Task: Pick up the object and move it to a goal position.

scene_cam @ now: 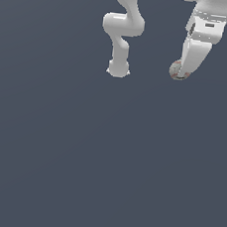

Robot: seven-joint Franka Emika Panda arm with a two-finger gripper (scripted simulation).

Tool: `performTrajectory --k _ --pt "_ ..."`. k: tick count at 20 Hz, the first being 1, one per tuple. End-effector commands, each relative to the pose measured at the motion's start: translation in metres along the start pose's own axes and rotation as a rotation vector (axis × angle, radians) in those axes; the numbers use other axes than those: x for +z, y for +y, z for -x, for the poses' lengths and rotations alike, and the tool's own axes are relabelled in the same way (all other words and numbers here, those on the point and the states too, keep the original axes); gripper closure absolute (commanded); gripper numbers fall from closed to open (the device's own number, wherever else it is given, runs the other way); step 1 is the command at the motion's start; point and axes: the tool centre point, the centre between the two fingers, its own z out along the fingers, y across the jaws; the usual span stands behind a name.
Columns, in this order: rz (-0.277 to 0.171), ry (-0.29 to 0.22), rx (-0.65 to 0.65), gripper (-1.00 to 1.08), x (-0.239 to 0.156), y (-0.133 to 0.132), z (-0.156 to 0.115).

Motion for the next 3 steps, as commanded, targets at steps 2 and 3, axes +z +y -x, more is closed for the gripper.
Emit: performTrajectory --k 2,3 --pt "0.001 0.001 0.002 1.08 -0.0038 -0.0005 -0.0008" --pt "0.001 0.001 0.002 1.08 -0.0037 -0.0003 -0.0008"
